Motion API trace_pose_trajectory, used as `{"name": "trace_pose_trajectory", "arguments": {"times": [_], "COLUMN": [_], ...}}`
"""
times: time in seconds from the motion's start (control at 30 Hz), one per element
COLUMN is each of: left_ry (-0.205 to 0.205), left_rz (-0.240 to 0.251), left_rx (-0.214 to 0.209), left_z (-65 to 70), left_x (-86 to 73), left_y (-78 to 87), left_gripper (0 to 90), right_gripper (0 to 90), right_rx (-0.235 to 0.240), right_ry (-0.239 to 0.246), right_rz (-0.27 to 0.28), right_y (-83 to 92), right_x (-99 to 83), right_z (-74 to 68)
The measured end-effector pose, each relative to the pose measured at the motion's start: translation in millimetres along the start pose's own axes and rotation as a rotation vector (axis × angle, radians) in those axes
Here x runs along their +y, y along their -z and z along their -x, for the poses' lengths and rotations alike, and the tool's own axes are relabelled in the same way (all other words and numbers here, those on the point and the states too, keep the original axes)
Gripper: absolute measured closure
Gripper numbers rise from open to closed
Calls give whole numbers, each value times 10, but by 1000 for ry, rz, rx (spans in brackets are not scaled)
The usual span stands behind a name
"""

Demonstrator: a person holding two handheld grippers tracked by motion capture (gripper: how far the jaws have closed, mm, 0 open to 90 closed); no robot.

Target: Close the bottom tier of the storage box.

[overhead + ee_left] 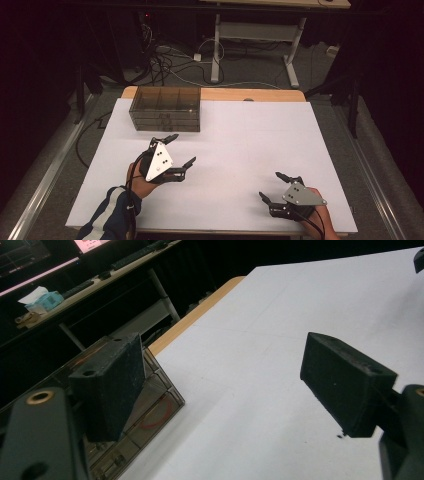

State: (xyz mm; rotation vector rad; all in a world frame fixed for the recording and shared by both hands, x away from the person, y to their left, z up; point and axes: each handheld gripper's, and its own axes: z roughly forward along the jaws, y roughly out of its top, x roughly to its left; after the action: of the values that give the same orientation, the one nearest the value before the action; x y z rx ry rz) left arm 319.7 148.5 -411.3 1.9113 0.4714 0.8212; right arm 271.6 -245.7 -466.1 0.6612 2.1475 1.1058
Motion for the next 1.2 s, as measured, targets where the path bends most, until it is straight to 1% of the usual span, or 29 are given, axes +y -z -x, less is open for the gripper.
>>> {"name": "trace_pose_trajectory", "arguments": {"times": [0.27,0.43,0.6,0.73,1.03,1.1,1.17,1.2], "left_ry": [-7,-22,-20,-26,-16,-20,-12,-21], "left_rz": [-7,-16,-16,-20,-41,-48,-58,-65], "left_rx": [-15,-21,-30,-33,-39,-34,-38,-38], "left_z": [63,116,158,192,233,242,247,254], "left_x": [-25,-35,-55,-72,-164,-200,-245,-273], "left_y": [20,7,21,40,62,61,54,48], "left_gripper": [177,177,177,177,177,177,176,176], "right_gripper": [214,214,214,214,214,214,214,214], "right_rx": [2,0,3,6,3,2,0,-1], "right_ry": [5,4,9,12,12,11,10,8], "right_rz": [4,6,8,7,12,12,13,15], "right_y": [2,3,1,-4,-9,-11,-11,-12], "right_x": [12,18,27,31,42,42,44,45], "right_z": [-15,-16,-28,-35,-49,-49,-49,-50]}}
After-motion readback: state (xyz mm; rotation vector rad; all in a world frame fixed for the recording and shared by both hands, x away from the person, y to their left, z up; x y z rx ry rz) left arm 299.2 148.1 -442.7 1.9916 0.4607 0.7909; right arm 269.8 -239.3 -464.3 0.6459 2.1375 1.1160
